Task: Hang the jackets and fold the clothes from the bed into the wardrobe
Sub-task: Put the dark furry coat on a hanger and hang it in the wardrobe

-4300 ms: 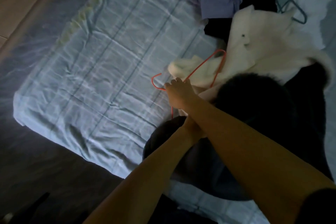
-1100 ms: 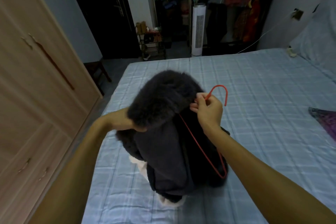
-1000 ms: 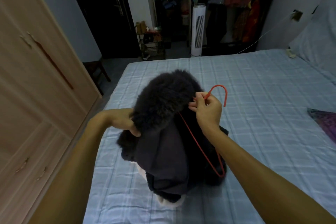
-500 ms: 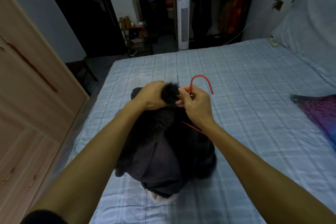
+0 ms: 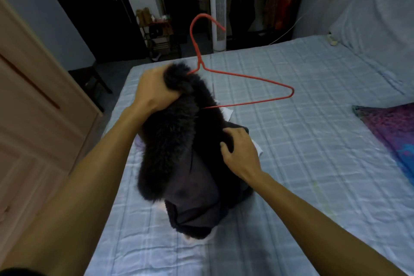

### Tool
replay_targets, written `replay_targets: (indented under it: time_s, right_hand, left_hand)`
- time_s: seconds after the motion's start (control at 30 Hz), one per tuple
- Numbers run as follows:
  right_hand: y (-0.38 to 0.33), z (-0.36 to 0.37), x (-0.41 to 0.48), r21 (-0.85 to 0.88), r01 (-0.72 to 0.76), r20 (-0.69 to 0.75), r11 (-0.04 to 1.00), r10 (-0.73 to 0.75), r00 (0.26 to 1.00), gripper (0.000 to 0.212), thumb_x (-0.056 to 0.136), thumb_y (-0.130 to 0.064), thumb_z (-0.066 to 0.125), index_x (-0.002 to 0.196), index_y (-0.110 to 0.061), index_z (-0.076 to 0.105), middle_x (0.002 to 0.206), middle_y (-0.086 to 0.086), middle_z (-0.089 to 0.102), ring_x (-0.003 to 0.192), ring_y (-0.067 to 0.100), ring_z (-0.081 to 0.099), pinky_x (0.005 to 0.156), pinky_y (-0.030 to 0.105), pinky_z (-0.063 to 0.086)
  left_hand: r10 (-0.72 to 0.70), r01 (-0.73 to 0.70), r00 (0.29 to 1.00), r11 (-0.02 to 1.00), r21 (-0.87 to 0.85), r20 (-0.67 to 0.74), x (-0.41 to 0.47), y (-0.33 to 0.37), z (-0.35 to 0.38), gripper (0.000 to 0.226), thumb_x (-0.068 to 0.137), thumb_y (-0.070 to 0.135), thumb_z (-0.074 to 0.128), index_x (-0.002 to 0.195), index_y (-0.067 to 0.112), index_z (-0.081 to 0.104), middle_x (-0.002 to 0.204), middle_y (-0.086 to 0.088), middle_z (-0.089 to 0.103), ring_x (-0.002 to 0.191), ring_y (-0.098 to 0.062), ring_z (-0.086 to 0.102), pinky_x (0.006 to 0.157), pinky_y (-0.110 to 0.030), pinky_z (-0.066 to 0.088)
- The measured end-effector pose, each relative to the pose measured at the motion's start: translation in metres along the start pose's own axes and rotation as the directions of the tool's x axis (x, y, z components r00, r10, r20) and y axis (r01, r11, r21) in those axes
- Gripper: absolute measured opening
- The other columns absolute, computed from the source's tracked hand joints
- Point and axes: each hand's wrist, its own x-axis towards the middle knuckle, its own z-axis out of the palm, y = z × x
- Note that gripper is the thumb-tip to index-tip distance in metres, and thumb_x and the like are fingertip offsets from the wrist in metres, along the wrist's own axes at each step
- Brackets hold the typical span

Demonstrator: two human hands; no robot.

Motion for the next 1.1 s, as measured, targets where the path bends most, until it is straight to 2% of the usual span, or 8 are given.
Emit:
replay_targets:
  time_s: [0.2,0.3,0.4,0.53,0.63,0.77,0.97,1.1]
  right_hand:
    - [-0.006,0.045,0.001,-0.052,-0.322,0.246,0.945,0.325,0.913,0.09,0.074,-0.042,0.071,0.145,-0.015,0.023,0.136,0.013,0.042,0.125,0.032,0.042,0.101,0.051,0.04]
    - [-0.014,0.06,0.011,-0.004,-0.434,0.187,0.901,0.427,0.885,0.088,0.074,-0.043,0.067,0.145,-0.017,0.021,0.13,0.012,0.051,0.121,0.034,0.049,0.101,0.053,0.038]
    - [-0.009,0.065,0.026,-0.013,-0.513,0.252,0.858,0.499,0.829,0.055,0.084,-0.038,0.059,0.131,-0.016,0.042,0.113,0.014,0.064,0.106,0.036,0.059,0.092,0.043,0.046]
    - [-0.003,0.049,0.046,-0.031,-0.48,0.222,0.877,0.475,0.852,0.017,0.091,-0.017,0.049,0.084,-0.009,0.063,0.099,0.02,0.067,0.099,0.038,0.061,0.075,0.032,0.042]
    - [-0.005,0.012,0.067,0.093,-0.51,0.004,0.855,0.511,0.859,0.013,0.088,-0.013,0.055,0.089,-0.007,0.066,0.094,0.021,0.068,0.094,0.038,0.062,0.068,0.03,0.036]
    - [-0.003,-0.051,0.109,0.132,-0.452,-0.174,0.882,0.47,0.865,0.014,0.084,-0.012,0.054,0.089,-0.013,0.067,0.092,0.018,0.069,0.091,0.035,0.064,0.068,0.029,0.037]
    - [-0.021,-0.134,0.153,0.025,-0.315,-0.35,0.949,0.303,0.886,0.026,0.082,-0.003,0.05,0.096,-0.014,0.069,0.097,0.018,0.069,0.094,0.037,0.062,0.073,0.035,0.045]
    - [-0.053,-0.172,0.177,0.001,-0.08,-0.437,0.997,0.072,0.897,0.027,0.077,-0.008,0.049,0.091,-0.017,0.07,0.083,0.008,0.07,0.083,0.017,0.062,0.067,0.031,0.045]
  left_hand:
    - [0.013,-0.018,0.995,0.998,-0.055,-0.094,0.006,-0.002,-0.025,0.042,0.069,0.05,0.065,0.096,0.018,0.068,0.091,-0.006,0.072,0.091,-0.031,0.066,0.077,-0.044,0.052]
    - [0.017,-0.023,0.995,0.997,-0.067,-0.098,0.005,-0.003,-0.029,0.037,0.069,0.046,0.068,0.095,0.02,0.068,0.091,-0.004,0.072,0.091,-0.028,0.067,0.077,-0.043,0.052]
    - [0.033,-0.041,0.994,0.996,-0.076,-0.107,0.0,-0.002,-0.034,0.036,0.069,0.039,0.069,0.098,0.018,0.069,0.092,-0.004,0.072,0.092,-0.025,0.067,0.079,-0.039,0.052]
    - [0.064,-0.074,0.991,0.994,-0.079,-0.115,-0.006,-0.009,-0.043,0.029,0.068,0.027,0.069,0.094,0.014,0.069,0.087,-0.005,0.071,0.086,-0.022,0.066,0.071,-0.019,0.041]
    - [0.07,-0.075,0.993,0.996,-0.055,-0.096,-0.008,-0.019,-0.049,0.02,0.067,0.028,0.07,0.084,0.023,0.061,0.072,0.006,0.058,0.077,-0.022,0.063,0.063,-0.02,0.031]
    - [0.089,-0.09,0.995,0.996,-0.025,-0.053,-0.001,-0.029,-0.055,0.027,0.068,0.032,0.066,0.092,0.024,0.054,0.083,0.003,0.062,0.083,-0.026,0.062,0.068,-0.03,0.042]
    - [0.127,-0.124,0.989,0.992,0.032,-0.074,0.019,-0.027,-0.061,0.036,0.065,0.031,0.06,0.096,0.014,0.057,0.087,-0.003,0.054,0.079,-0.03,0.059,0.068,-0.04,0.049]
    - [0.115,-0.105,0.979,0.992,0.072,-0.167,0.034,-0.022,-0.074,0.039,0.062,0.025,0.062,0.098,0.01,0.058,0.087,-0.007,0.054,0.081,-0.036,0.059,0.066,-0.043,0.05]
